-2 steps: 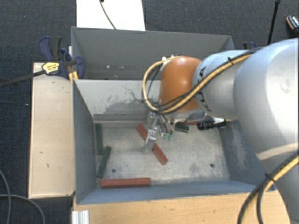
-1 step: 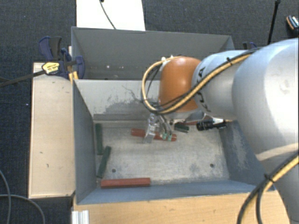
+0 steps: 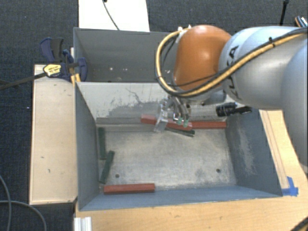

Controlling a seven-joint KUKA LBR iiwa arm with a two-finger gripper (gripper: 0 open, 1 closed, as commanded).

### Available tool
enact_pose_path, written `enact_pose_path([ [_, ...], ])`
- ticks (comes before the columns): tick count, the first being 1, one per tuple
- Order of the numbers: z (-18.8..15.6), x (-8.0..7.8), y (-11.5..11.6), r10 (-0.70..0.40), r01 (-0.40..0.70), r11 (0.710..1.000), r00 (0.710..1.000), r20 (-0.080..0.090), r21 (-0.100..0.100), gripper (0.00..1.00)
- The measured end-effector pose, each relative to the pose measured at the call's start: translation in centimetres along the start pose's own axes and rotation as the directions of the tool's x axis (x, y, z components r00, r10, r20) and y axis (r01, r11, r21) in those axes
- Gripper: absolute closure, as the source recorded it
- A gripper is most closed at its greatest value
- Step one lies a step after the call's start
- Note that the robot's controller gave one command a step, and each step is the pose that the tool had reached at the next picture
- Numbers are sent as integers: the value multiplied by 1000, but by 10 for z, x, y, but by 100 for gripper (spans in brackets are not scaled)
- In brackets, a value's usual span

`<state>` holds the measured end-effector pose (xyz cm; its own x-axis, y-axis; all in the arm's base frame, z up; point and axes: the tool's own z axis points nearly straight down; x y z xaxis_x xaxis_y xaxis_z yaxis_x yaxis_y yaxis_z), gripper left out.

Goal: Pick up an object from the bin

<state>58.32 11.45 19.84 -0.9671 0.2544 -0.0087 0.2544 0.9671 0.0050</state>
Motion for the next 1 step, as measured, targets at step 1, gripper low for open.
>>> enact_pose_path([
  [1,-31,-3,-36,15,-15,1000,1000,-2,4,100],
])
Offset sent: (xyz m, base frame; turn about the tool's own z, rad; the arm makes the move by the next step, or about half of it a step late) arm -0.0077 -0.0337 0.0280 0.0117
